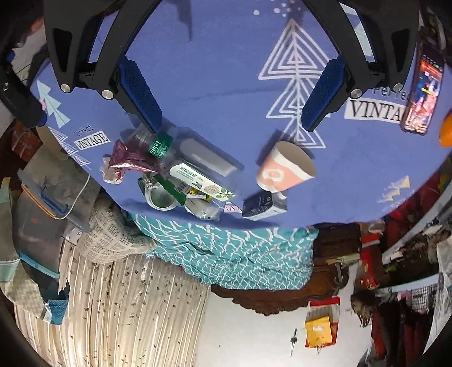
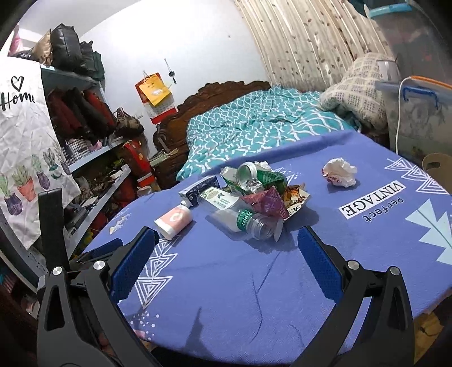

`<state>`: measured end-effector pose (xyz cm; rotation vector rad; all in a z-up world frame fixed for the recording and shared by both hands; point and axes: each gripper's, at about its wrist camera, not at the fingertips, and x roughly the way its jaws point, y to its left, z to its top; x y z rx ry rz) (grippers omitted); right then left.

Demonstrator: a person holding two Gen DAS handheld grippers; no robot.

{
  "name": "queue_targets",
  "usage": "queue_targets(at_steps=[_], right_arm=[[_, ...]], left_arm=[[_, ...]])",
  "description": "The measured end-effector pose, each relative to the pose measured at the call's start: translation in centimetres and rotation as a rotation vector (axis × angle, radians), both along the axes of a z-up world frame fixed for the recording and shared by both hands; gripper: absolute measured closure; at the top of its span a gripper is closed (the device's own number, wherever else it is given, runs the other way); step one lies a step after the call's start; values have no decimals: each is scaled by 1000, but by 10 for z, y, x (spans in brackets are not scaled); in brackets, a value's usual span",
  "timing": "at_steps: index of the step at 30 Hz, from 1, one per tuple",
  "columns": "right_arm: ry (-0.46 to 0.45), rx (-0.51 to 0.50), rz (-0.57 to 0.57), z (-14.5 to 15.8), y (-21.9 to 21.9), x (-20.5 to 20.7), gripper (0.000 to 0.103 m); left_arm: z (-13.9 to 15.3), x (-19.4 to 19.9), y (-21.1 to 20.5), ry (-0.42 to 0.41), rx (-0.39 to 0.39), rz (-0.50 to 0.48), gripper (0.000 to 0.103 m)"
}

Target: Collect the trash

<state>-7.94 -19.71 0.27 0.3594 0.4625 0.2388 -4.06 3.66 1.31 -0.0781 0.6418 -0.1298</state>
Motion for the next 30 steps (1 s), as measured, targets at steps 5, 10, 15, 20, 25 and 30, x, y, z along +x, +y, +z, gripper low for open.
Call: queue_targets(at_steps=[5, 10, 15, 20, 25, 30], right_arm=[[-10, -8, -14, 6, 0, -9, 3], [1, 0, -59, 6, -6, -8, 3], [50, 17, -94, -4, -18, 1, 3], [112, 50, -136, -20, -36, 5, 3], [144, 67, -140, -31, -44, 2, 3], [149, 86, -131, -34, -50, -4, 3]], left_arm=[[5, -8, -2, -35, 44, 27, 9], [4, -9, -8, -39, 92, 50, 9], [1, -7, -16, -28, 120, 45, 9], [-8, -4, -30, 2, 160, 28, 9], [-14, -9, -34, 19, 168, 35, 9], [-15, -16, -35, 32, 169, 55, 9]])
